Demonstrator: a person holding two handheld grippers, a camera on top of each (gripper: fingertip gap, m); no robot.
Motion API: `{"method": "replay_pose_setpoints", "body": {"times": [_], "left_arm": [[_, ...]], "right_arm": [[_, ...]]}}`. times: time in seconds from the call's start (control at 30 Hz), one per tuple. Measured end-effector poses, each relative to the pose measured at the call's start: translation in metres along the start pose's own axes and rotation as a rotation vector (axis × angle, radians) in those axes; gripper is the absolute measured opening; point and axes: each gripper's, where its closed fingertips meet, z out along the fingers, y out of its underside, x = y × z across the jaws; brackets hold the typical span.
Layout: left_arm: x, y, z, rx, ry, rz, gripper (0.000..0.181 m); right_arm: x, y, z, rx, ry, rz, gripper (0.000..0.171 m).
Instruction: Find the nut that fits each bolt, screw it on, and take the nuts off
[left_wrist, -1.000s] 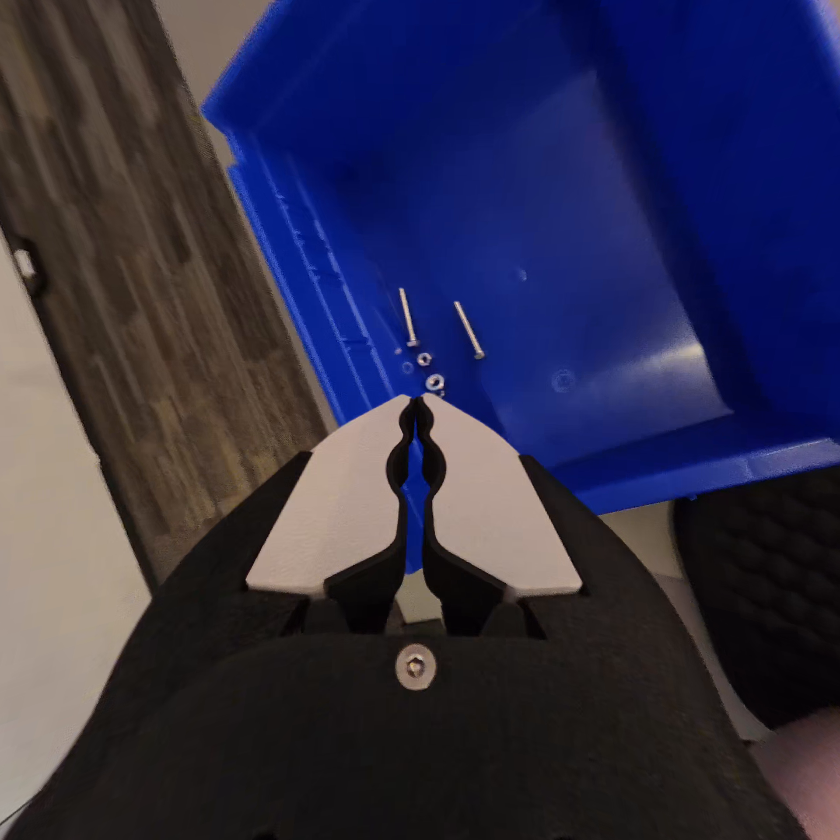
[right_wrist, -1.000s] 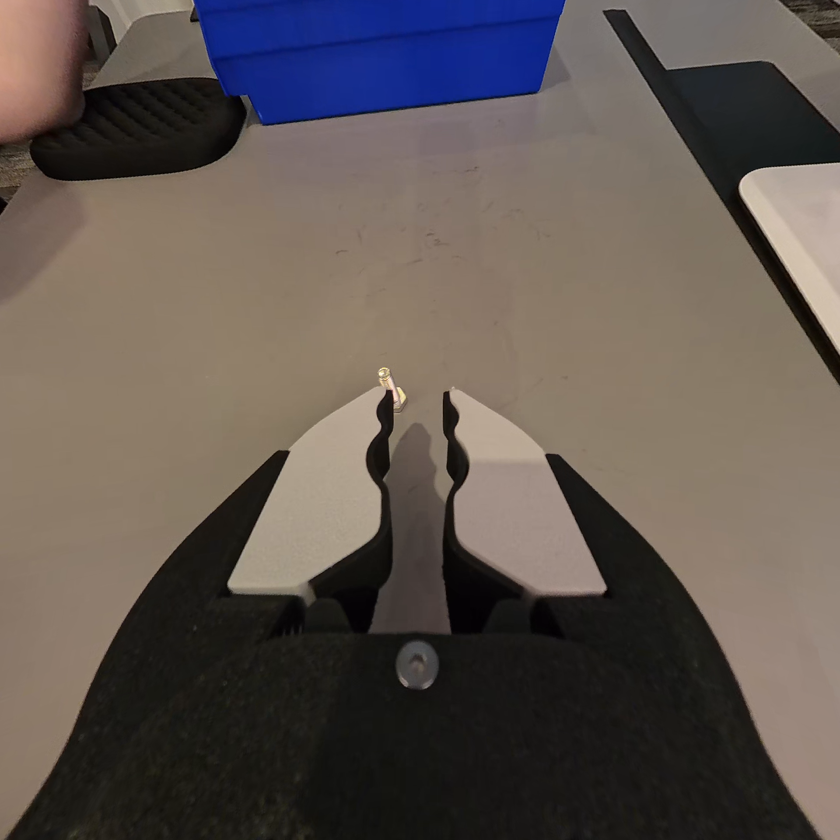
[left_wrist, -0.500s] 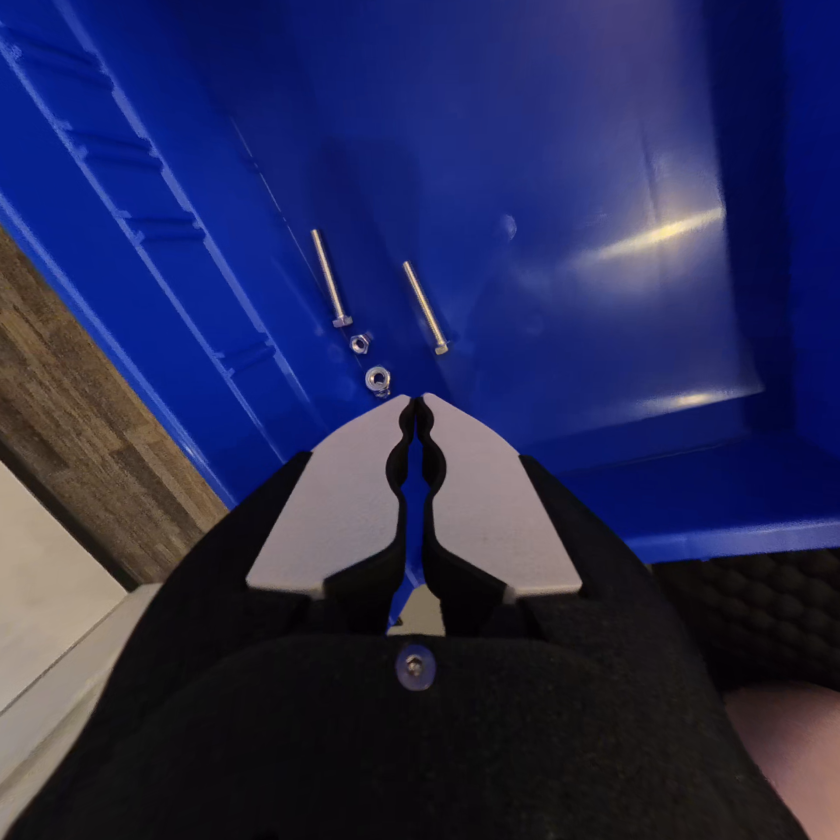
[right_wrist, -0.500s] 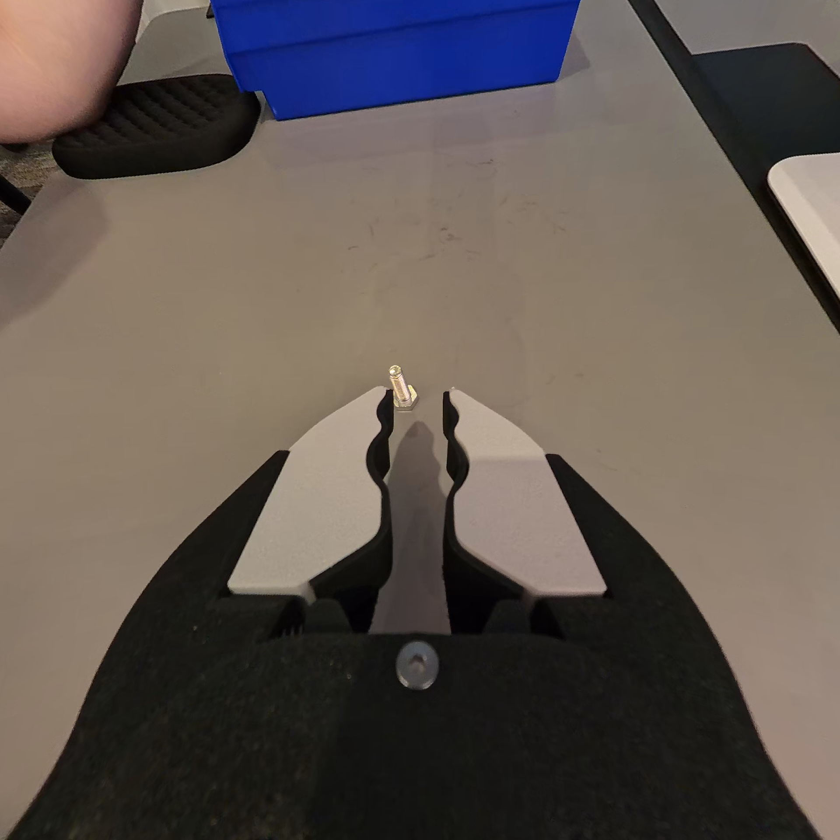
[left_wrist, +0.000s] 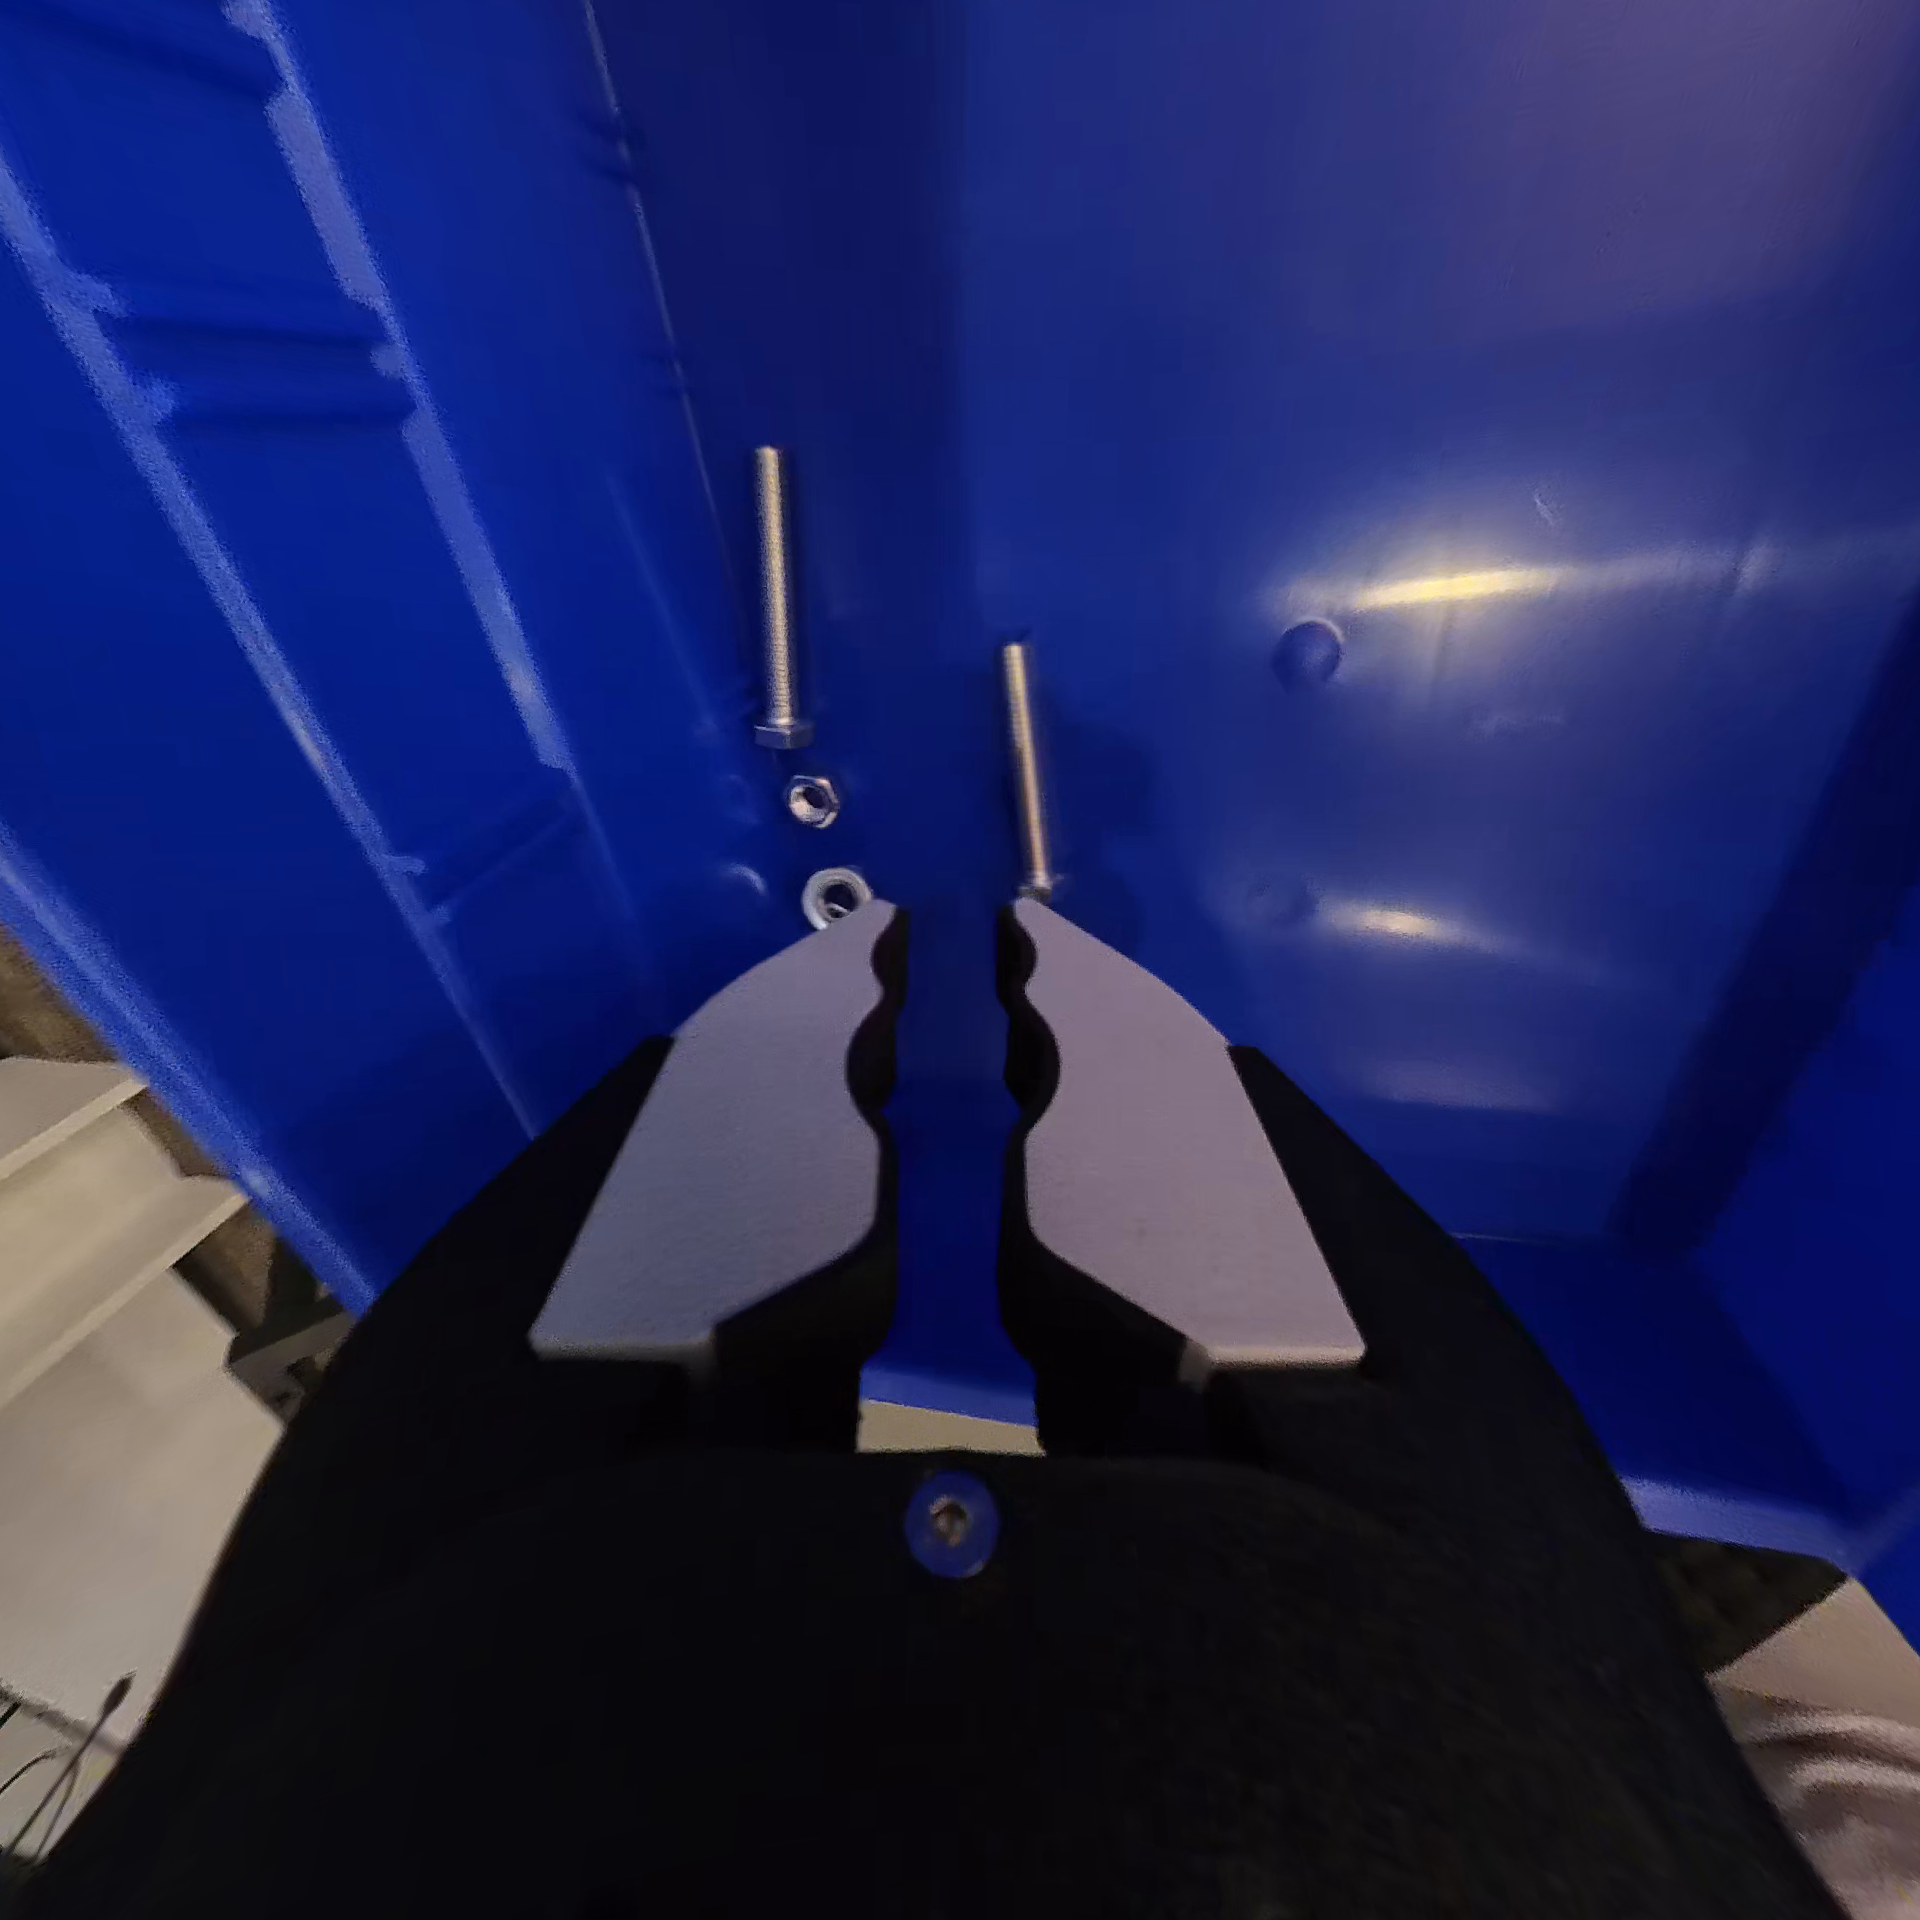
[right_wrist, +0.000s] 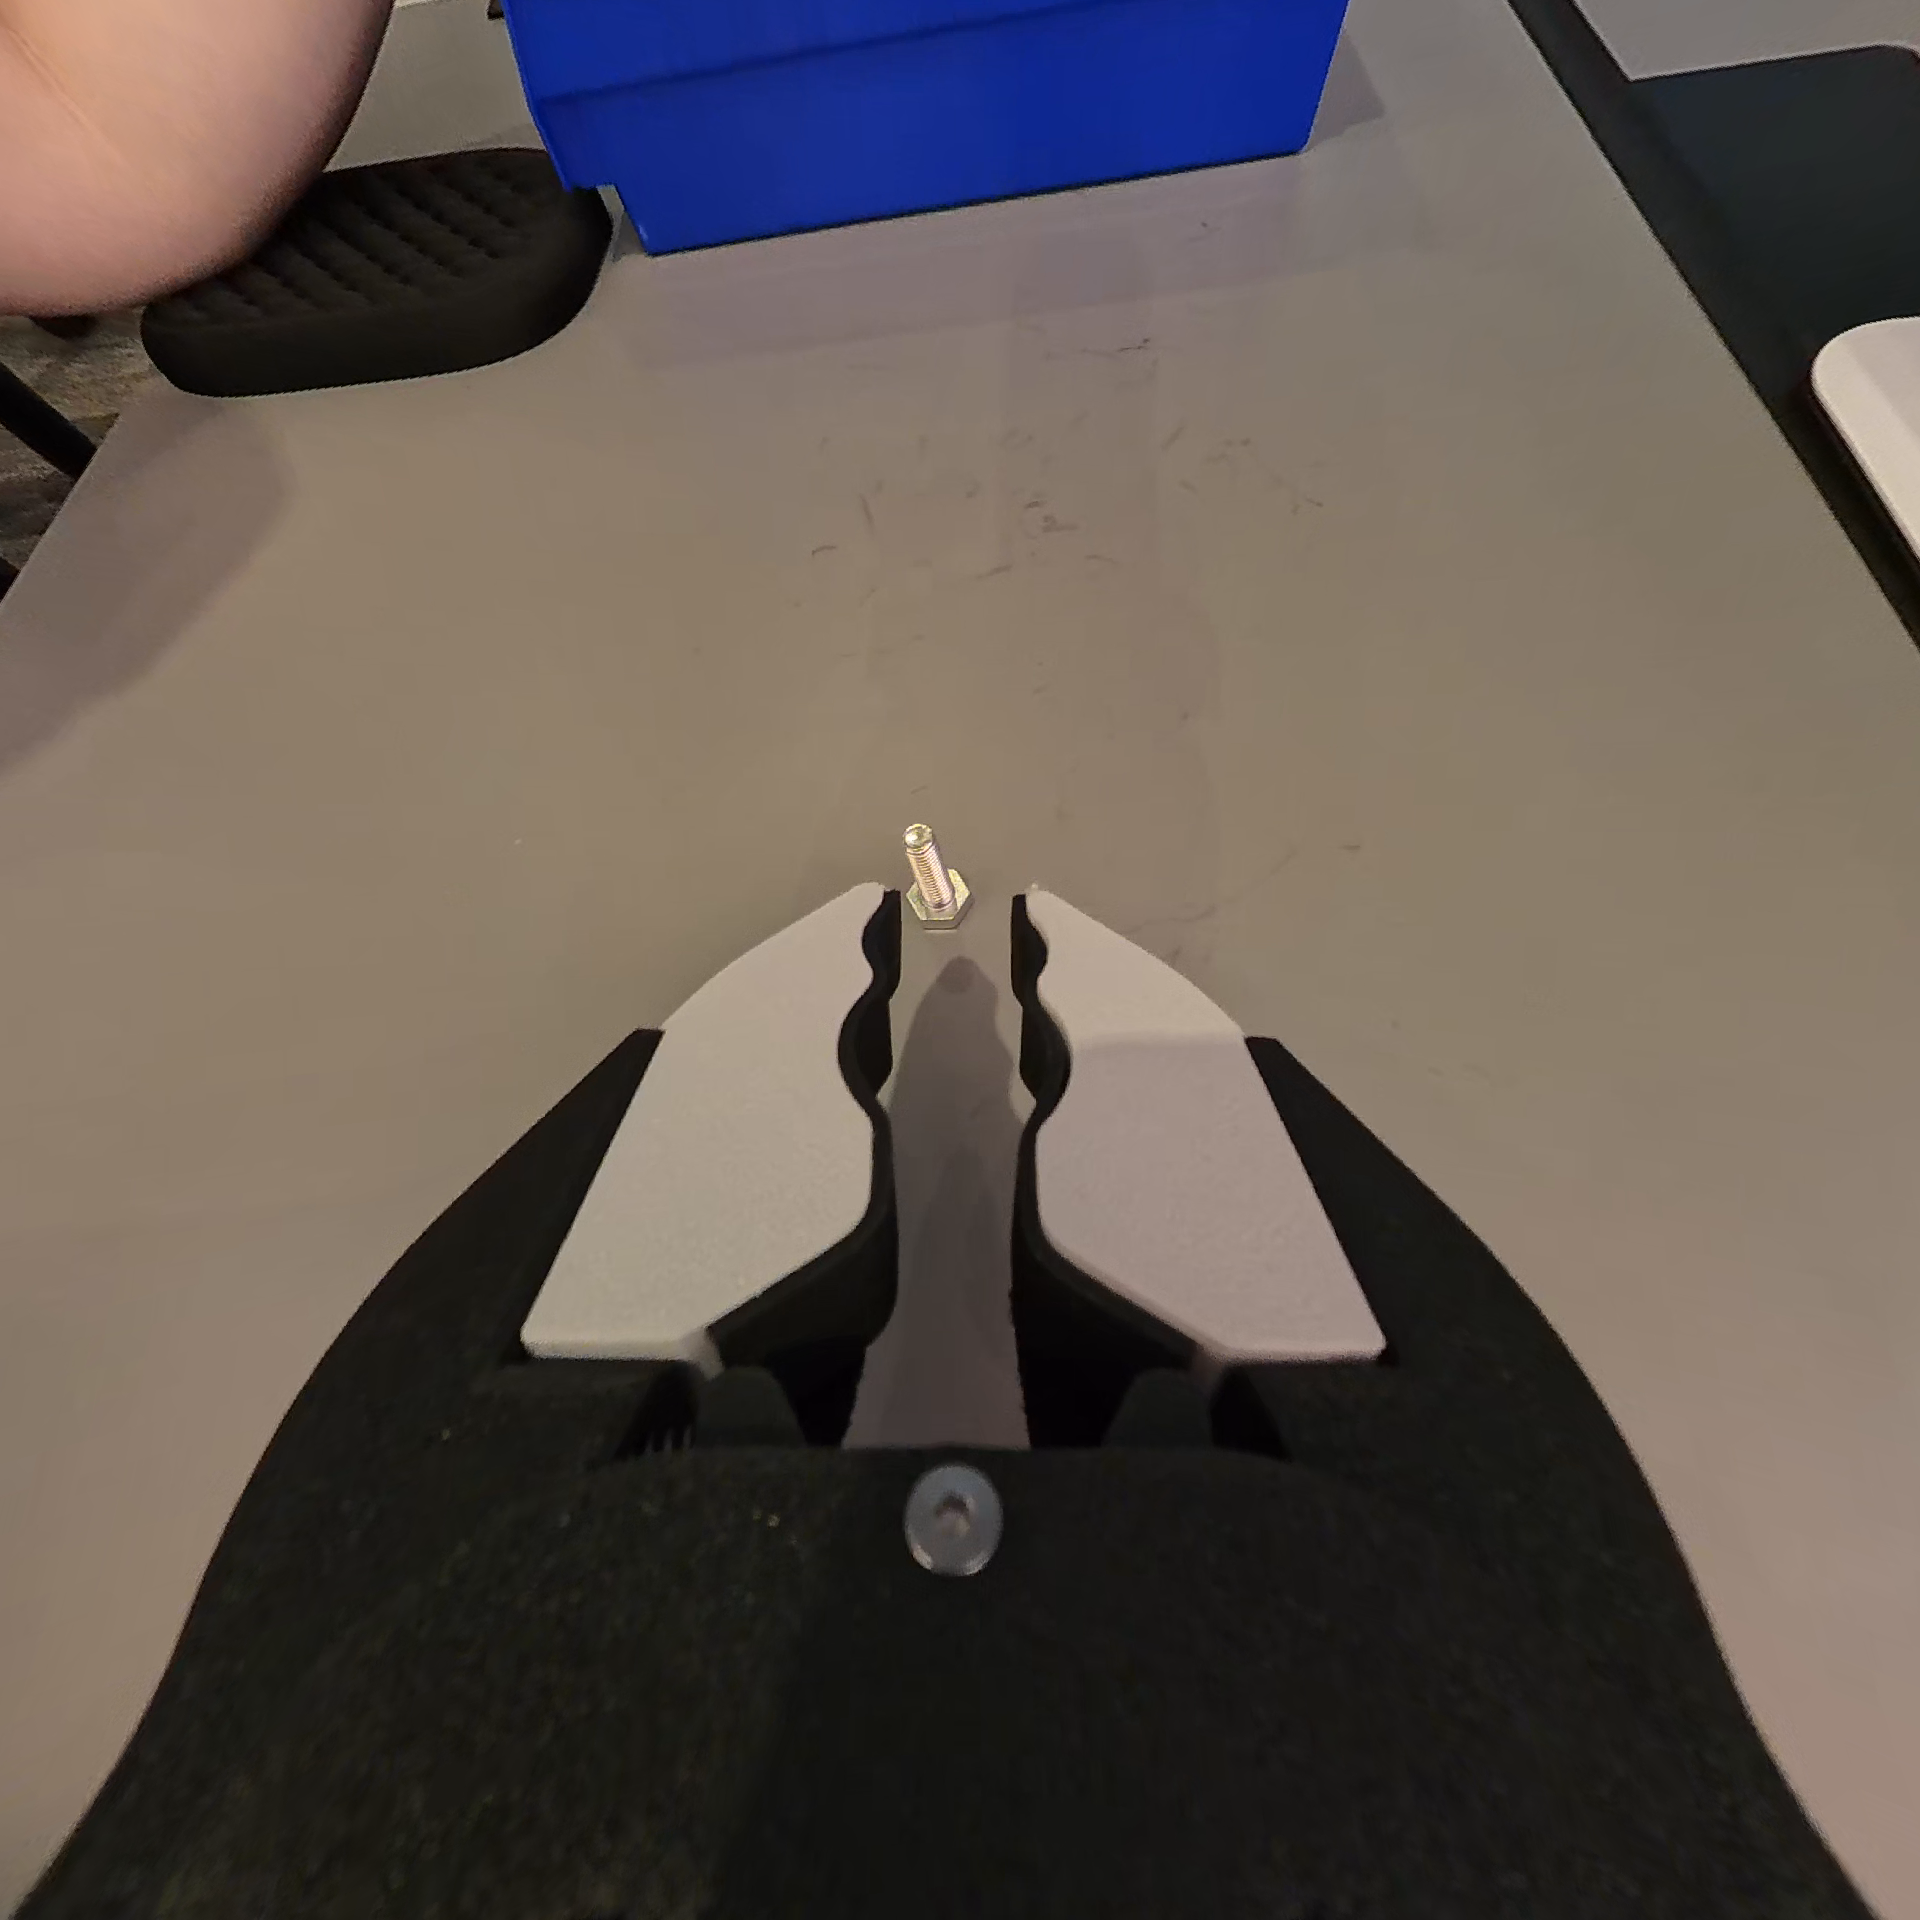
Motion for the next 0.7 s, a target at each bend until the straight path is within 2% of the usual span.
{"method": "replay_pose_setpoints", "body": {"times": [0.03,0.3,0.43,0.6,0.7], "left_arm": [[-0.003,0.0,-0.001,-0.007,-0.026,-0.007,0.025],[0.003,-0.002,-0.016,-0.023,-0.028,0.033,0.015],[0.002,0.002,-0.026,-0.136,-0.06,0.191,0.01],[-0.004,0.009,-0.027,-0.261,-0.118,0.482,0.006],[-0.006,0.008,-0.019,-0.263,-0.132,0.576,0.002]], "right_arm": [[0.0,0.0,0.0,-0.001,-0.002,0.0,0.019],[-0.004,-0.006,-0.002,0.007,-0.007,-0.003,0.019],[-0.003,-0.003,0.0,-0.017,-0.017,-0.001,0.019],[-0.005,-0.007,-0.002,-0.022,-0.029,-0.012,0.019],[-0.006,-0.009,-0.002,-0.012,-0.038,-0.011,0.019]]}}
